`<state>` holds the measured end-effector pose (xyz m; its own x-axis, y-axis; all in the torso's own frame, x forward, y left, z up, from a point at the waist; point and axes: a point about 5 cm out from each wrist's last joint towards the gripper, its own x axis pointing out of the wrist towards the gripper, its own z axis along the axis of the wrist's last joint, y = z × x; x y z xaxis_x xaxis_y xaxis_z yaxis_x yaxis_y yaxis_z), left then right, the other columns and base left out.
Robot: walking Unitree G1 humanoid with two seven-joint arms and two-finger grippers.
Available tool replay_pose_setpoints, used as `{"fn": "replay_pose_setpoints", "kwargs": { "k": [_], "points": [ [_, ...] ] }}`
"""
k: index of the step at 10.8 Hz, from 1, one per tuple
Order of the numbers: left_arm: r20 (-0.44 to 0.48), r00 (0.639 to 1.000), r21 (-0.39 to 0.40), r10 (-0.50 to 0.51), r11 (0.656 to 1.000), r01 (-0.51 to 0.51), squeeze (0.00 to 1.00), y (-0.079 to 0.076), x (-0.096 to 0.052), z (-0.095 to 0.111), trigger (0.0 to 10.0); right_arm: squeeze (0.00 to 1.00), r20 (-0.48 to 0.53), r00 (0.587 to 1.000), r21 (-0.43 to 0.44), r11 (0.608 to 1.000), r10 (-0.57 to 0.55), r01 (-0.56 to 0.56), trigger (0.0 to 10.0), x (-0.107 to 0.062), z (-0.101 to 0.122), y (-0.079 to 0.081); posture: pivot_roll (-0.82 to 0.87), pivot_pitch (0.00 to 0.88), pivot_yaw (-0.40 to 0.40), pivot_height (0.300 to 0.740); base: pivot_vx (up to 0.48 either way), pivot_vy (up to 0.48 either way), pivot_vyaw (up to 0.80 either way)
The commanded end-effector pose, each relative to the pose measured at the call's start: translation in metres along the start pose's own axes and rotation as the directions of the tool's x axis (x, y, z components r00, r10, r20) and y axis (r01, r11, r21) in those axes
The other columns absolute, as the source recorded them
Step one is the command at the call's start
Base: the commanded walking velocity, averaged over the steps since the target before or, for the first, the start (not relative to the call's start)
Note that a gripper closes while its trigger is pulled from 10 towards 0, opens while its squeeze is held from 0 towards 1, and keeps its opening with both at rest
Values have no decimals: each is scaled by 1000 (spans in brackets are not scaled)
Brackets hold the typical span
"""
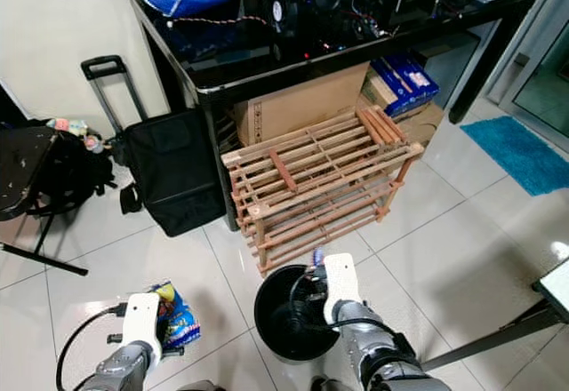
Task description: Picking trash to rubbish bin
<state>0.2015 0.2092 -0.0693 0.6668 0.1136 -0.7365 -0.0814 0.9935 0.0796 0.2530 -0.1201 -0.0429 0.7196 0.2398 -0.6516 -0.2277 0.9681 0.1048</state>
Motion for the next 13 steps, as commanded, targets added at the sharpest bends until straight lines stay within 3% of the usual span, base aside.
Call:
{"fn": "replay_pose_setpoints", "kwargs": {
  "k": [1,6,7,8,13],
  "points": [
    [-2,1000,16,-4,1000,4,0,1,0,0,10000,1000,-14,1000,-2,1000,7,-7,10000,-1,-4,-1,128,97,-24,740,0,0,0],
    [-2,1000,18,6,1000,-6,0,3,0,2,10000,1000,0,1000,1,1000,20,-20,10000,0,0,-1,131,86,-24,740,0,0,0],
    [3,1000,18,7,1000,-7,0,3,1,3,10000,961,-4,1000,-9,1000,24,-24,10000,0,-1,0,130,85,-24,740,0,0,0],
    [5,1000,18,7,1000,-7,0,3,1,4,10000,0,-8,1000,-13,1000,21,-21,10000,-1,-2,0,130,84,-24,740,0,0,0],
    [7,1000,20,5,1000,-6,0,2,2,6,10000,0,-27,999,0,1000,-17,17,10000,-4,-11,-10,121,76,-20,740,0,0,0]
  ]
}}
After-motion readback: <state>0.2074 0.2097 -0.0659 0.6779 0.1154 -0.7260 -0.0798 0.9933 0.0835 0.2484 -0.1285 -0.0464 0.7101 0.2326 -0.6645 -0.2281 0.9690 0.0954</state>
